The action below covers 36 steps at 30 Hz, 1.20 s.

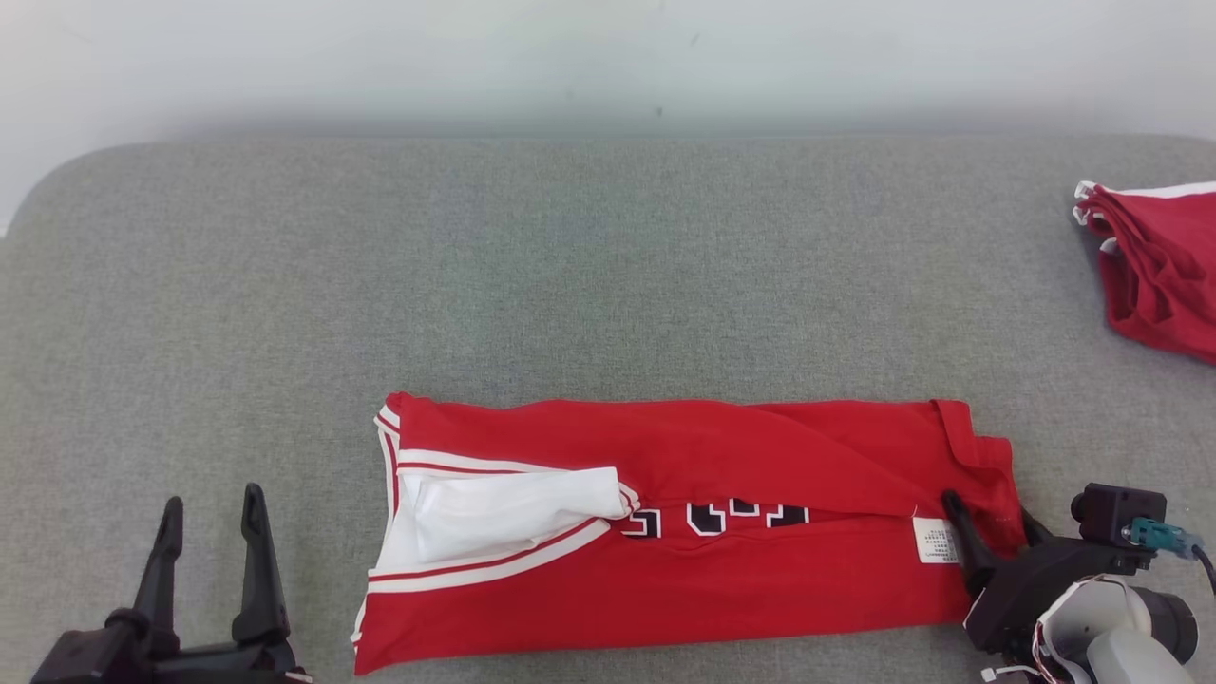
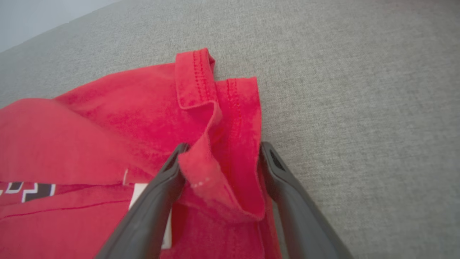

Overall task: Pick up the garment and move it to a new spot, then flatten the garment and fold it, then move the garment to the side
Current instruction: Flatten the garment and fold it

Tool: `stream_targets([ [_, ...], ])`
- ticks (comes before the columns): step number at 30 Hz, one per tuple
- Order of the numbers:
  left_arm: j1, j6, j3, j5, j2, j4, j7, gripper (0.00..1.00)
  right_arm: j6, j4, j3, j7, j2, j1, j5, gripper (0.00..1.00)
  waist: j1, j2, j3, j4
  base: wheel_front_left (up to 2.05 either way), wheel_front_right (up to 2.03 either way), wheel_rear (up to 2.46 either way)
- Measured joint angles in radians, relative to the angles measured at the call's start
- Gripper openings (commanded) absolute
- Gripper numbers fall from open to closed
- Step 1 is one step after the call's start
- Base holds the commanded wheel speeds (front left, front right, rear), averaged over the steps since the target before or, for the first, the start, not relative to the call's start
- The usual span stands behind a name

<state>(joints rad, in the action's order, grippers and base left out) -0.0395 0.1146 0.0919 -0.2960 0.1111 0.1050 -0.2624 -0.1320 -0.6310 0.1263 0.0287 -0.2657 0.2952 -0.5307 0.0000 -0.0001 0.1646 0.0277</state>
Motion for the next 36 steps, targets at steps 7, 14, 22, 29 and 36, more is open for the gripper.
stream_targets([
  [7, 0.009, 0.009, 0.009, 0.016, -0.025, 0.025, 0.0, 1.0, 0.0, -0.114, 0.021, 0.024, 0.01, 0.051, -0.015, 0.0, -0.0001, 0.0, -0.021, 0.001, 0.0, 0.0, 0.0],
  [14, 0.018, 0.015, 0.013, 0.027, -0.034, 0.035, 0.0, 1.0, -0.001, -0.187, 0.046, -0.037, -0.001, 0.085, -0.028, 0.0, 0.0, 0.0001, -0.044, 0.005, 0.0, 0.0, 0.0],
  [22, 0.031, 0.016, 0.007, 0.042, -0.036, 0.031, 0.0, 1.0, 0.0, -0.235, -0.009, -0.1, -0.158, 0.089, -0.033, 0.0, 0.0001, 0.0002, -0.061, -0.004, 0.0, 0.0, 0.0],
  [29, 0.041, 0.016, 0.015, 0.045, -0.037, 0.022, 0.0, 1.0, 0.0, -0.154, 0.004, -0.099, -0.198, 0.073, -0.04, 0.0, 0.0001, 0.0002, -0.07, -0.03, 0.0, 0.0, 0.0],
  [36, 0.057, 0.016, 0.025, 0.047, -0.037, 0.025, 0.0, 1.0, 0.0, 0.106, 0.074, -0.028, -0.124, 0.028, -0.096, 0.0, 0.0001, 0.0002, -0.088, -0.059, 0.0, 0.0, 0.0],
])
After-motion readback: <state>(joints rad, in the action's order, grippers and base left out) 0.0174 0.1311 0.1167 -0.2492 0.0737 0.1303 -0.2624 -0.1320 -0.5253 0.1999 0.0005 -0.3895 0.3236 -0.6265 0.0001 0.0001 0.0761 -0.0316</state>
